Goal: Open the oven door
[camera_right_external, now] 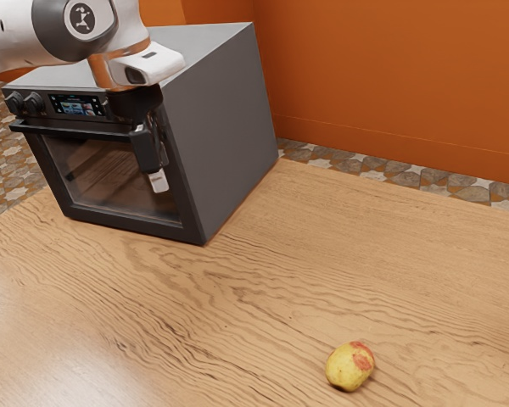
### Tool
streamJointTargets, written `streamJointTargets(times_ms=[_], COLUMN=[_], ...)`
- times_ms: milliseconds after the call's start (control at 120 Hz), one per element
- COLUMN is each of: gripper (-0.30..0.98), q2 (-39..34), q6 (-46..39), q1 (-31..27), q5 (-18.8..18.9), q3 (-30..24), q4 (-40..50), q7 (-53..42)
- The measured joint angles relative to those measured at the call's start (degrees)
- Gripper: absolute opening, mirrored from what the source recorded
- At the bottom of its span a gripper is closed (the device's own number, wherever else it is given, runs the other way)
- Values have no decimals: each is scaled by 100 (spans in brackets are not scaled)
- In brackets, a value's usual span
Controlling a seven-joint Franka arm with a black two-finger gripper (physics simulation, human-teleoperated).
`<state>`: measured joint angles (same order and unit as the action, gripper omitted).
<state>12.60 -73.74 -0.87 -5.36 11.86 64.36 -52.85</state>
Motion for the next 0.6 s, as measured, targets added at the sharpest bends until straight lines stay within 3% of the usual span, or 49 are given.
streamJointTargets(times_ms=[333,383,467,525,600], gripper=[68,68,68,68,68], q2=[-26,-626,-2312,-2405,-1860], q6=[2,2,-104,-174,-353], q1=[39,60,57,39,-71], q5=[6,-8,14,590,1233], q3=[-5,-14,-231,-353,-280], q4=[-15,-81,-489,-590,-653], q7=[-91,-102,-678,-1266,-2082])
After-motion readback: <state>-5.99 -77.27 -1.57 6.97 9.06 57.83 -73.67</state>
